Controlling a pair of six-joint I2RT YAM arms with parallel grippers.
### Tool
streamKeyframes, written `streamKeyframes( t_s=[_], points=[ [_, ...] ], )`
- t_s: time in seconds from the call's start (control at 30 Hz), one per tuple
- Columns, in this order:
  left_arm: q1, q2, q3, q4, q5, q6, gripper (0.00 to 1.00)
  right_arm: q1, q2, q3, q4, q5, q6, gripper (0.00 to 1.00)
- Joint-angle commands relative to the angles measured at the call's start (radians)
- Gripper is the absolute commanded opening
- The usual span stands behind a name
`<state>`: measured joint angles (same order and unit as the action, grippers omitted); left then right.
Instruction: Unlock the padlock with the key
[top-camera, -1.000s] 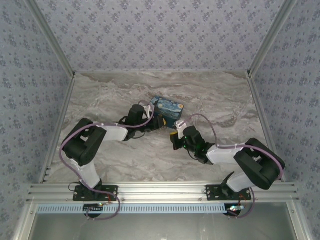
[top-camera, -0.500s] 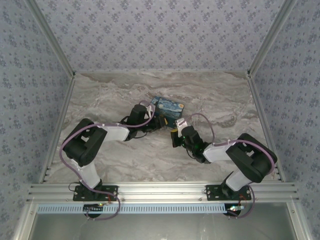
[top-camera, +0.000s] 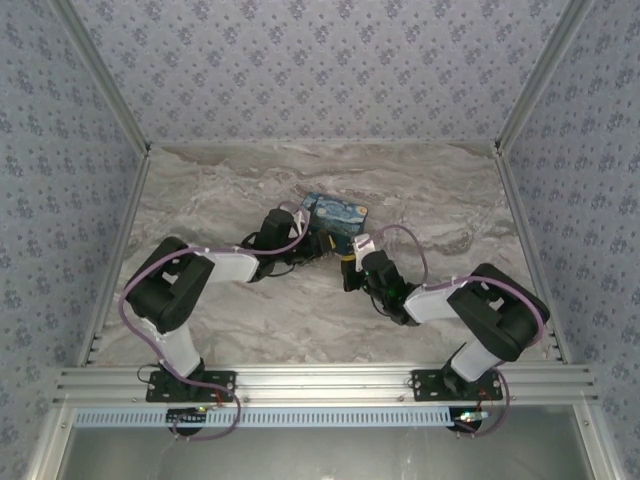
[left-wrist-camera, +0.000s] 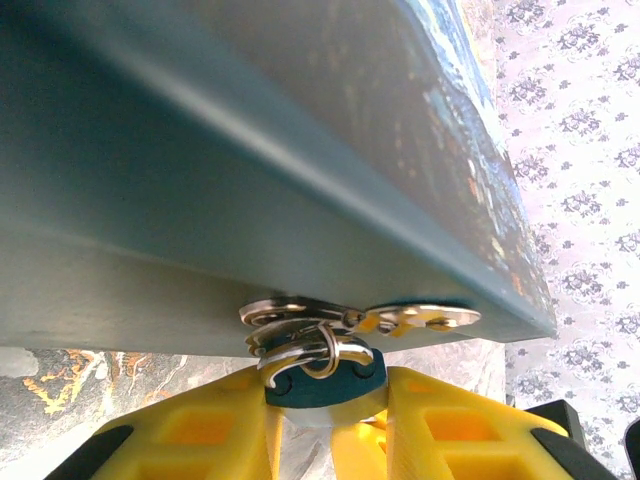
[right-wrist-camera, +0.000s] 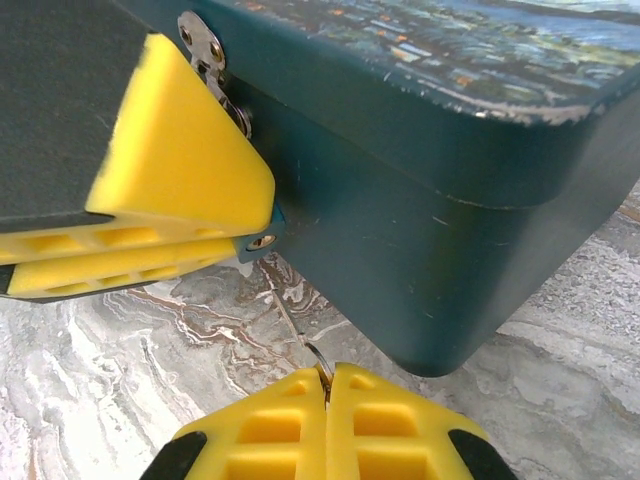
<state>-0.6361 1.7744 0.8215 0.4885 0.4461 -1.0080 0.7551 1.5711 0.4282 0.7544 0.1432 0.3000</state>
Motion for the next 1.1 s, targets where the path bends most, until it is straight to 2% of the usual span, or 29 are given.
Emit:
streamKeyframes(
  t_s=[0.0, 1.07],
  points=[
    [-0.006, -0.033, 0.036, 0.016, -0.006, -0.012, 0.29, -0.005, 0.003, 0.023, 0.031, 0.018, 0.019, 0.00],
    [-0.008, -0.030, 0.033, 0.027, -0.004, -0.021, 0.28, -0.010, 0.019, 0.055, 0.020, 0.018, 0.025, 0.00]
  ],
)
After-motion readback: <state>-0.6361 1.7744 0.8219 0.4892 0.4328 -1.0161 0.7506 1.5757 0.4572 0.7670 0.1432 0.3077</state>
